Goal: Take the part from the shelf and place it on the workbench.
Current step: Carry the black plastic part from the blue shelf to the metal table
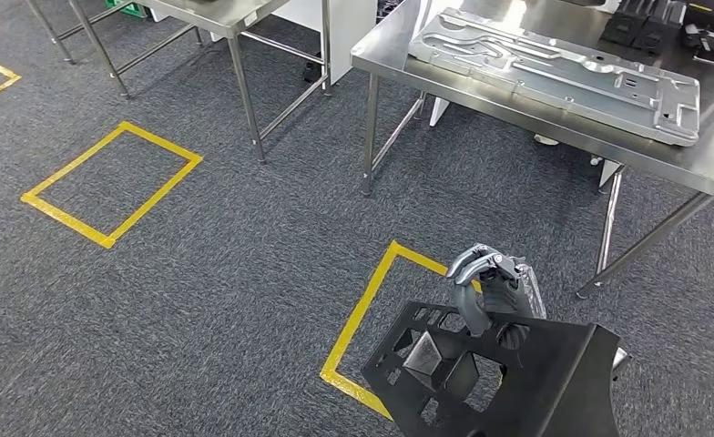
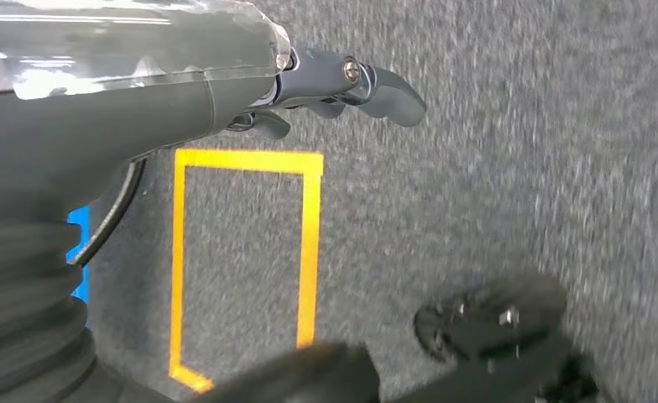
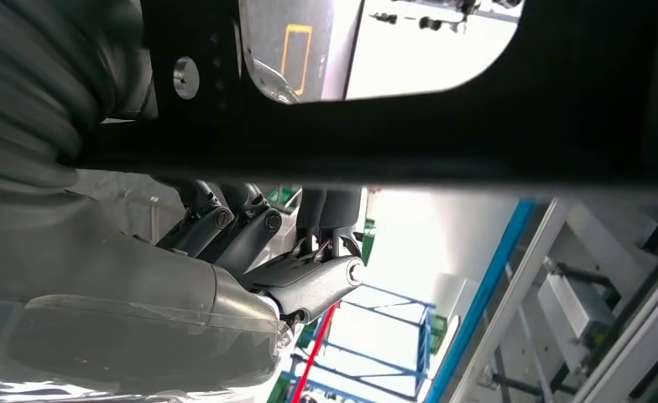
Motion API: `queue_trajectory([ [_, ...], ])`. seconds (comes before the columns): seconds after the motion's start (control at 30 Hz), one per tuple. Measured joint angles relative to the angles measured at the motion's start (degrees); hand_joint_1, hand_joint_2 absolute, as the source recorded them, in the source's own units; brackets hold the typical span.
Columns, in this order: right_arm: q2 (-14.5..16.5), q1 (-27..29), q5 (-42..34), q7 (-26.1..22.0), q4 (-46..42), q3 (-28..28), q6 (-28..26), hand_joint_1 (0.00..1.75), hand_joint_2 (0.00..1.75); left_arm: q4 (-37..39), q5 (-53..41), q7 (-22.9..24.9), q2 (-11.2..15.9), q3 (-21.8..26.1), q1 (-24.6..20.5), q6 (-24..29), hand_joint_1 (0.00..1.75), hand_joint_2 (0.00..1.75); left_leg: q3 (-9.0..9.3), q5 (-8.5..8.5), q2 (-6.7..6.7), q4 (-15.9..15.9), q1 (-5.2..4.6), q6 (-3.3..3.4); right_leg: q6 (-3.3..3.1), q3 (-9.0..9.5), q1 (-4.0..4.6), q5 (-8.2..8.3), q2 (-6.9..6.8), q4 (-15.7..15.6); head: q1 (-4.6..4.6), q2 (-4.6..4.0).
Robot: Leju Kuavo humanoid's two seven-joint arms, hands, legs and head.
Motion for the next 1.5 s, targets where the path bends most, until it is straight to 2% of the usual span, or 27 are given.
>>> queue_trajectory([
  [0.03,0.0,-0.4,0.1,0.3,0.2,0.0,0.1,1.75,1.75,0.0,0.4,0.6,-0.2,0.1,0.1,-0.1,0.00,1.75,0.22,-0.17,0.58,0.0,-0.02,-0.16,-0.14,2.21,0.06,2.02,-1.08,-4.1,0.00,0.00],
  [0.1,0.0,-1.2,0.4,1.1,0.5,0.0,0.4,1.75,1.75,0.0,1.1,1.6,-0.5,0.5,0.4,-0.3,0.00,1.75,0.62,-0.58,1.58,0.1,-0.32,-0.70,-0.80,5.75,0.61,4.20,-3.63,-10.9,0.00,0.00],
  [0.13,0.0,-1.4,0.6,1.5,0.6,0.0,0.6,1.75,1.75,0.0,1.4,1.9,-0.6,0.7,0.4,-0.3,0.00,1.75,0.78,-0.77,2.05,0.1,-0.46,-1.00,-1.17,6.47,0.89,4.39,-4.32,-12.5,0.00,0.00],
  [0.17,0.0,-1.5,0.7,1.8,0.8,0.0,0.7,1.75,1.75,0.0,1.5,2.0,-0.7,0.9,0.5,-0.3,0.00,1.75,0.91,-0.91,2.58,0.1,-0.56,-1.28,-1.50,6.47,1.13,4.19,-4.16,-12.8,0.00,0.00],
  [0.2,0.0,-1.6,0.8,2.1,0.9,0.0,0.9,1.75,1.75,0.0,1.6,2.0,-0.9,1.0,0.5,-0.3,0.00,1.75,1.09,-1.05,3.07,0.1,-0.57,-1.57,-1.83,6.41,1.02,4.30,-3.34,-12.8,0.00,0.00],
  [0.27,0.0,-1.9,1.1,2.6,1.0,0.0,1.0,1.75,1.75,0.0,1.8,1.8,-1.1,1.2,0.5,-0.3,0.00,1.75,0.99,-2.08,1.82,1.1,-0.39,-2.17,-2.48,6.51,0.71,4.50,-2.05,-13.2,0.00,0.00],
  [0.33,-0.1,-3.0,1.4,3.2,1.2,0.3,1.0,1.75,1.75,0.0,2.2,1.0,-1.3,1.4,0.5,-0.1,0.00,1.75,-1.20,-5.21,-1.22,6.4,-0.16,-2.59,-3.05,6.59,0.45,4.72,-0.72,-13.4,0.00,0.00],
  [0.4,-0.1,-4.2,1.6,4.0,1.7,0.8,1.2,1.75,1.75,0.0,2.6,-0.3,-1.5,1.8,0.3,0.1,0.00,1.75,-4.75,-8.57,-2.67,14.2,-0.11,-2.77,-3.30,6.55,0.47,4.76,0.80,-13.4,0.00,0.00],
  [0.43,-0.1,-4.6,1.6,4.4,1.9,1.0,1.3,1.75,1.75,0.0,2.7,-0.9,-1.6,1.9,0.2,0.2,0.00,1.75,-5.84,-9.00,-2.87,16.6,-0.11,-2.81,-3.31,6.58,0.49,4.76,1.63,-13.3,0.00,0.00],
  [0.47,-0.1,-5.0,1.5,4.6,2.2,1.2,1.5,1.75,1.75,0.0,2.7,-1.4,-1.7,2.0,0.1,0.3,0.00,1.75,-6.03,-8.25,-2.95,16.8,-0.09,-2.79,-3.30,6.62,0.50,4.75,2.47,-13.3,0.00,0.00],
  [0.53,-0.1,-5.8,1.2,4.9,2.7,1.5,1.9,1.75,1.75,0.0,2.6,-1.9,-1.9,2.1,0.1,0.6,0.00,1.75,-3.76,-4.02,-3.73,11.1,0.05,-2.56,-3.16,6.73,0.48,4.68,4.20,-13.1,0.00,0.00],
  [0.6,-0.1,-6.6,0.9,4.8,3.4,1.8,2.0,1.75,1.75,0.0,2.8,-1.9,-2.2,2.2,0.2,0.8,0.00,1.75,-0.98,-1.08,-6.41,4.0,0.32,-2.16,-2.67,6.46,0.54,4.62,5.77,-12.7,0.00,0.00],
  [0.67,-0.1,-7.2,0.6,4.6,4.3,1.9,2.0,1.75,1.75,0.0,3.0,-1.5,-2.4,2.3,0.3,0.8,0.00,1.75,-0.06,-0.92,-7.93,1.3,0.34,-1.71,-1.87,5.76,0.42,4.88,6.99,-12.5,0.00,0.00],
  [0.7,-0.2,-7.5,0.4,4.3,4.7,1.9,2.0,1.75,1.75,0.0,3.1,-1.3,-2.5,2.4,0.3,0.8,0.00,1.75,0.01,-0.92,-7.52,0.9,0.31,-1.44,-1.44,5.43,0.30,5.06,7.59,-12.5,0.00,0.00],
  [0.73,-0.3,-7.6,0.3,4.0,5.0,1.9,2.0,1.75,1.75,0.0,3.1,-1.0,-2.6,2.4,0.2,0.8,0.00,1.75,0.00,-0.71,-6.94,0.9,0.33,-1.06,-1.08,5.22,0.17,5.10,7.45,-12.4,0.00,0.00],
  [0.8,-0.6,-7.9,0.0,3.3,5.7,2.0,2.0,1.75,1.75,0.0,3.1,-0.6,-2.7,2.5,0.3,0.9,0.00,1.75,0.14,-0.39,-5.66,0.4,0.46,-0.35,-0.48,4.04,0.23,3.80,5.06,-10.3,0.01,0.00],
  [0.87,-0.7,-8.3,-0.1,2.9,6.2,2.1,2.0,1.75,1.75,0.0,3.2,-0.3,-2.8,2.6,0.5,1.0,0.00,1.75,0.22,-0.39,-4.14,0.3,0.39,0.08,-0.03,0.76,0.23,0.55,1.92,-3.8,0.01,0.00],
  [0.9,-0.7,-8.3,-0.1,2.8,6.5,2.1,2.0,1.75,1.75,0.0,3.2,-0.1,-2.8,2.6,0.7,1.0,0.00,1.75,0.22,-0.47,-3.35,0.3,0.32,0.19,0.15,-1.20,0.14,-0.92,1.25,0.0,0.00,0.00],
  [0.93,-0.7,-8.3,-0.1,2.8,6.8,2.2,2.0,1.75,1.75,0.0,3.2,0.1,-2.7,2.7,0.8,1.1,0.00,1.75,0.26,-0.57,-2.60,0.3,0.28,0.20,0.30,-2.64,0.03,-1.62,0.91,2.7,0.00,0.00],
  [0.97,-0.8,-8.3,-0.1,2.8,7.1,2.2,2.0,1.75,1.75,0.0,3.2,0.2,-2.7,2.8,0.8,1.1,0.00,1.75,0.35,-0.69,-1.87,0.3,0.27,0.18,0.39,-3.07,-0.06,-1.23,0.69,3.5,0.00,0.00],
  [1.0,-0.8,-8.3,-0.1,2.8,7.3,2.3,2.0,1.75,1.75,0.0,3.2,0.3,-2.7,2.8,0.8,1.2,0.00,1.75,0.52,-0.86,-1.18,0.3,0.27,0.07,0.41,-2.28,-0.13,0.17,0.37,1.9,0.00,0.00],
  [1.07,-0.8,-8.4,-0.2,2.8,7.6,2.4,2.0,1.75,1.75,0.0,3.2,0.2,-2.7,2.9,0.9,1.2,0.00,1.75,1.11,-1.35,0.08,0.3,0.18,-0.30,0.20,1.80,-0.04,3.80,-1.73,-5.8,0.00,0.00],
  [1.13,-0.8,-8.5,-0.2,2.9,7.8,2.5,2.0,1.75,1.75,0.0,3.5,0.2,-2.7,2.9,0.9,1.2,0.00,1.75,1.61,-1.87,1.10,0.4,-0.17,-0.89,-0.52,4.63,0.42,5.37,-3.60,-11.3,0.00,0.00],
  [1.2,-0.8,-8.6,-0.3,2.9,7.9,2.7,2.0,1.75,1.75,0.0,3.8,0.3,-2.7,3.0,0.9,1.2,0.00,1.75,1.88,-2.18,1.97,0.4,-0.43,-1.38,-1.20,4.79,0.78,5.23,-3.27,-12.0,0.00,0.00],
  [1.4,-0.8,-8.4,-0.3,2.9,8.1,2.7,1.9,1.75,1.75,0.0,3.9,0.8,-2.6,3.2,0.9,1.0,0.00,1.75,2.30,-2.50,2.81,0.1,-0.44,-1.94,-1.80,4.81,0.64,5.25,-2.04,-12.2,0.00,0.00],
  [1.43,-0.8,-8.2,0.2,2.8,8.0,2.7,1.7,1.75,1.75,0.0,3.8,1.1,-2.6,3.2,0.9,0.8,0.00,1.75,1.23,-4.09,1.46,2.7,-0.35,-2.24,-2.20,4.91,0.49,5.31,-1.49,-12.4,0.00,0.00],
  [1.5,-0.8,-7.6,1.4,2.8,7.9,2.8,1.0,1.75,1.75,0.0,3.7,1.5,-2.5,3.4,0.5,0.4,0.00,1.75,-2.58,-8.28,-1.62,11.1,-0.22,-2.74,-2.92,5.09,0.36,5.33,-0.51,-12.6,0.00,0.00],
])
